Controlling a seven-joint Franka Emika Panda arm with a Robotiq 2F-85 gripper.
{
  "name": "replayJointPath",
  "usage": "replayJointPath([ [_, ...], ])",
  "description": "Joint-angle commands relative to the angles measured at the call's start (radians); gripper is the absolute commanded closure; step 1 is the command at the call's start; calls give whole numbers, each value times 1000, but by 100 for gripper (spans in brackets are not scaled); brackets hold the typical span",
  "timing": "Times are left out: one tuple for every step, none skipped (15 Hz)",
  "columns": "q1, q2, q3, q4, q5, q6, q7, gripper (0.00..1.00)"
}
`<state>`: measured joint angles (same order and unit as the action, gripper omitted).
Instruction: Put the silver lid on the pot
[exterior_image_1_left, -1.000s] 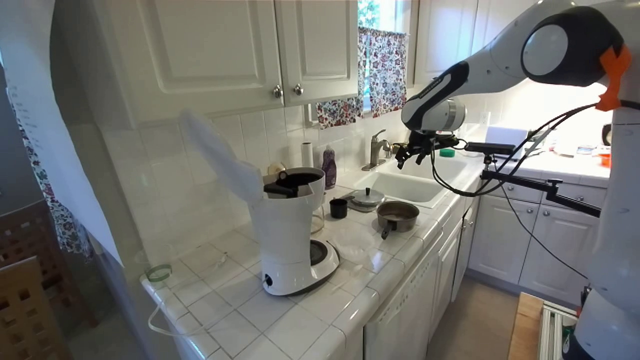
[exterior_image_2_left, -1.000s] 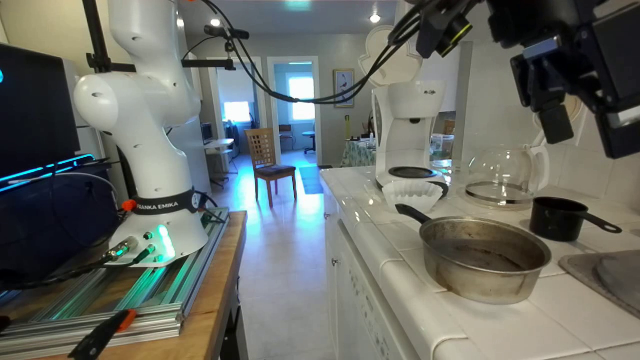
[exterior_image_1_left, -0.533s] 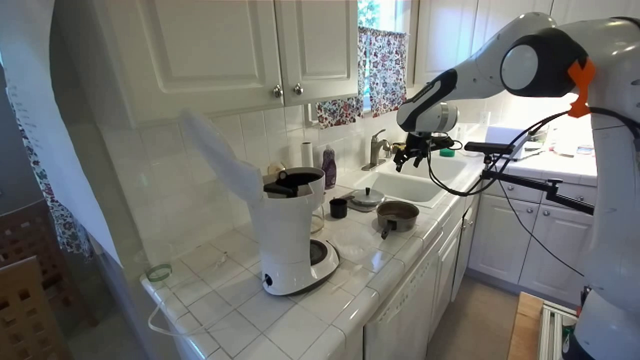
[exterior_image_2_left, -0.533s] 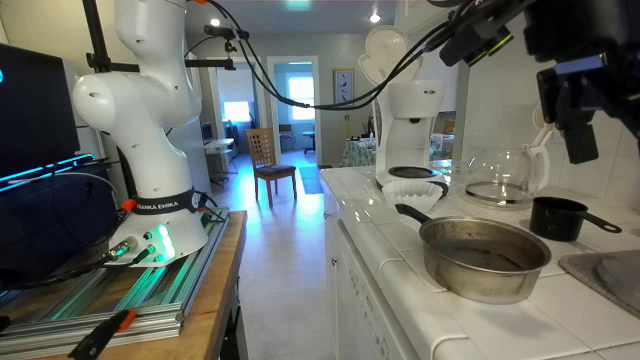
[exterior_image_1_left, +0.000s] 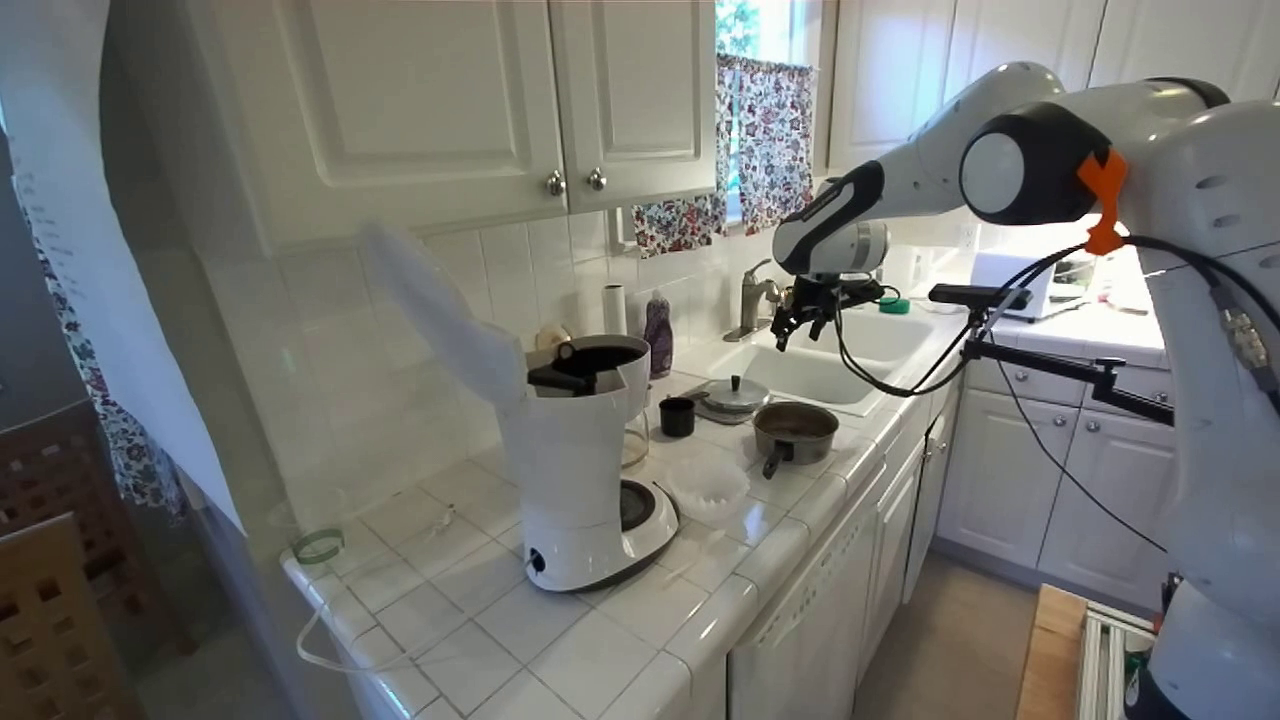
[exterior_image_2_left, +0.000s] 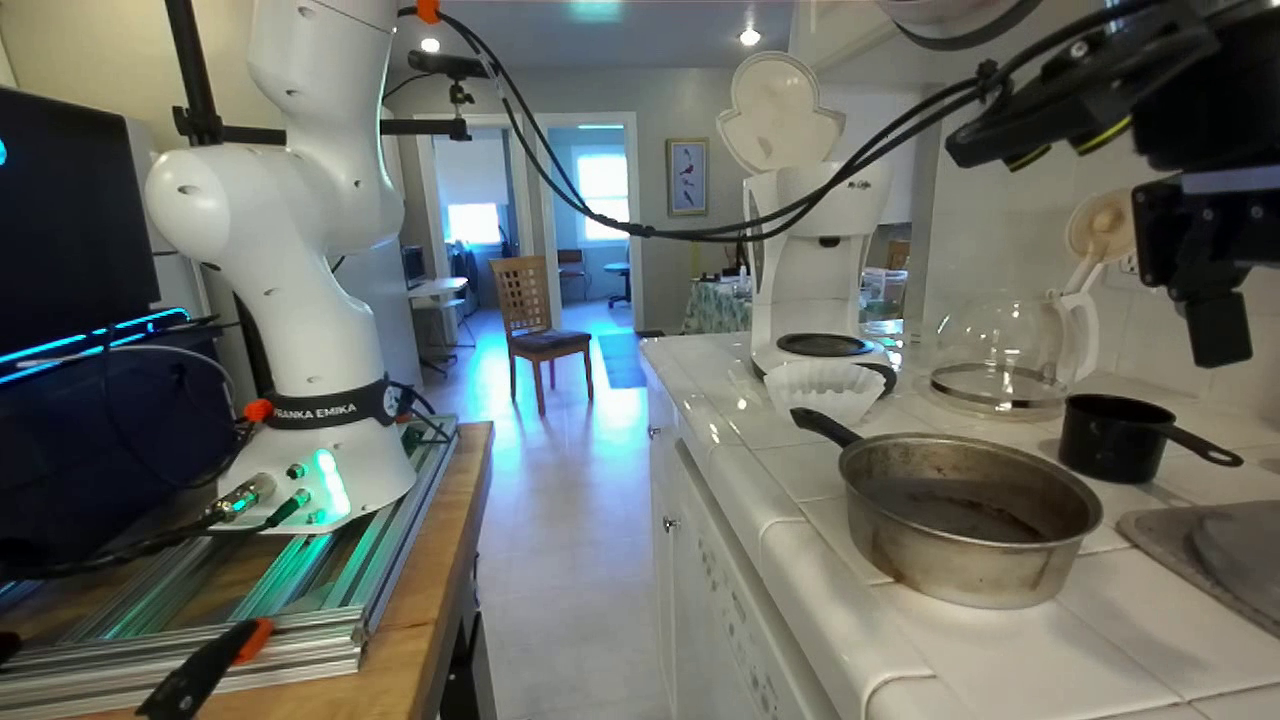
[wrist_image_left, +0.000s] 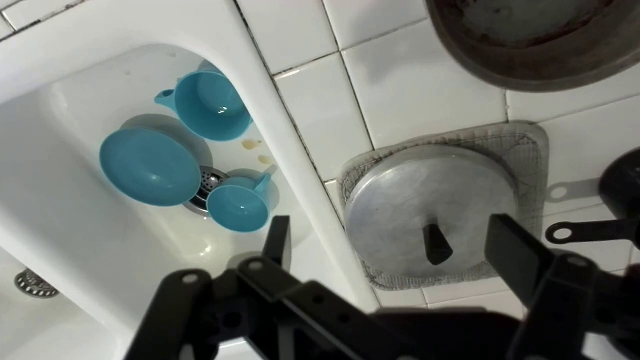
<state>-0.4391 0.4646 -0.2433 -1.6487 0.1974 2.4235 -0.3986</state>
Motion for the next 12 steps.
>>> replayJointPath([
  [-24,77,38,102,-35,-33,-9,0],
  [-25,90,46,118,-37,-33,-14,0],
  [-26,101,53,129,-40,-28,-16,0],
  [-24,58,52,65,-31,-4,6,0],
  [-23,65,56,70,-31,-3,7,0],
  [-23,66,57,70,-31,-3,8,0],
  [-24,66,57,70,-31,-3,8,0],
  [-25,66,57,70,-31,-3,8,0],
  [-26,66,57,70,-31,-3,8,0],
  [-27,66,57,70,-31,-3,8,0],
  [-33,89,54,102,-24,-16,23,0],
  [-35,104,50,118,-25,-8,37,0],
])
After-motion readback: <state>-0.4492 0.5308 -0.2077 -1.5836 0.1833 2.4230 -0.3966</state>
